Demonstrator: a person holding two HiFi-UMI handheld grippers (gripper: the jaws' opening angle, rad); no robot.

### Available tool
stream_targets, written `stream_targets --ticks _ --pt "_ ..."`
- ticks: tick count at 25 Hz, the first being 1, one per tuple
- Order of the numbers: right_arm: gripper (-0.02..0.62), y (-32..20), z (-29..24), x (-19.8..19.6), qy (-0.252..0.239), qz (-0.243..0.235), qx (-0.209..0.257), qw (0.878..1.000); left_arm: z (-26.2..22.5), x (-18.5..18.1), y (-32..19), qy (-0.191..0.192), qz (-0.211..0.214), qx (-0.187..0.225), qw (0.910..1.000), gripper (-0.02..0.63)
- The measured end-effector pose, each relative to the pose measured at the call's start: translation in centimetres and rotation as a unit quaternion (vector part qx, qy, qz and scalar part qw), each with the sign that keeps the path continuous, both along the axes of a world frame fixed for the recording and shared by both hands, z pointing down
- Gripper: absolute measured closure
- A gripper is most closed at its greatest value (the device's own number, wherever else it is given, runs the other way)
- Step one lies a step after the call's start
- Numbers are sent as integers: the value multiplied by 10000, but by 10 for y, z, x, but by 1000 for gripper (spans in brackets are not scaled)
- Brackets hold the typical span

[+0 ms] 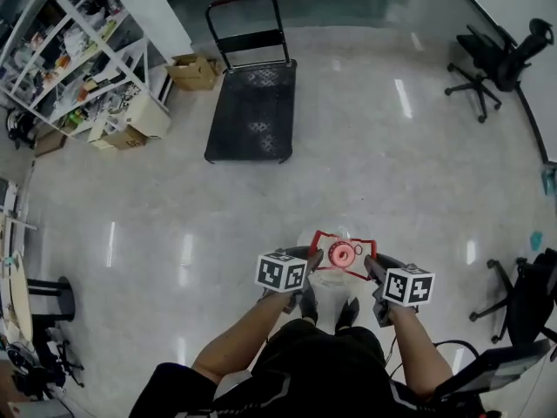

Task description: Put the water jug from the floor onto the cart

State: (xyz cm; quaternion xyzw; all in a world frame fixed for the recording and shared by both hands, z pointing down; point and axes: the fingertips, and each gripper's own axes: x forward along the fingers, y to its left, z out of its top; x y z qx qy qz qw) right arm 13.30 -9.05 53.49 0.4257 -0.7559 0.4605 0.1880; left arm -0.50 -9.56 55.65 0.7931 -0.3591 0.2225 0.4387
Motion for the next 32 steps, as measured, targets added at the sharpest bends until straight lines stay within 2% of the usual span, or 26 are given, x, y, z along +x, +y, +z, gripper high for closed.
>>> stream_targets --ticks 5,12,21,27,32 --pt "503 -37 -45 -40 -45 -196 302 9993 -49 -37 -33 113 -229 427 9988 545" --pt "503 -77 -68 -102 -16 -465 599 9971 -73 -94 -66 222 -438 764 9959 543" --pt "503 -154 -80 -175 -121 -919 730 9930 -87 -162 -135 197 -899 947 9912 541" --pt "503 -231 -76 -223 -398 -1348 689 9877 -87 -208 -201 38 -1355 948 9862 541" --pt "503 -305 -79 -258 -591 -1819 707 9790 -90 -244 -261 -56 -1868 899 9783 541"
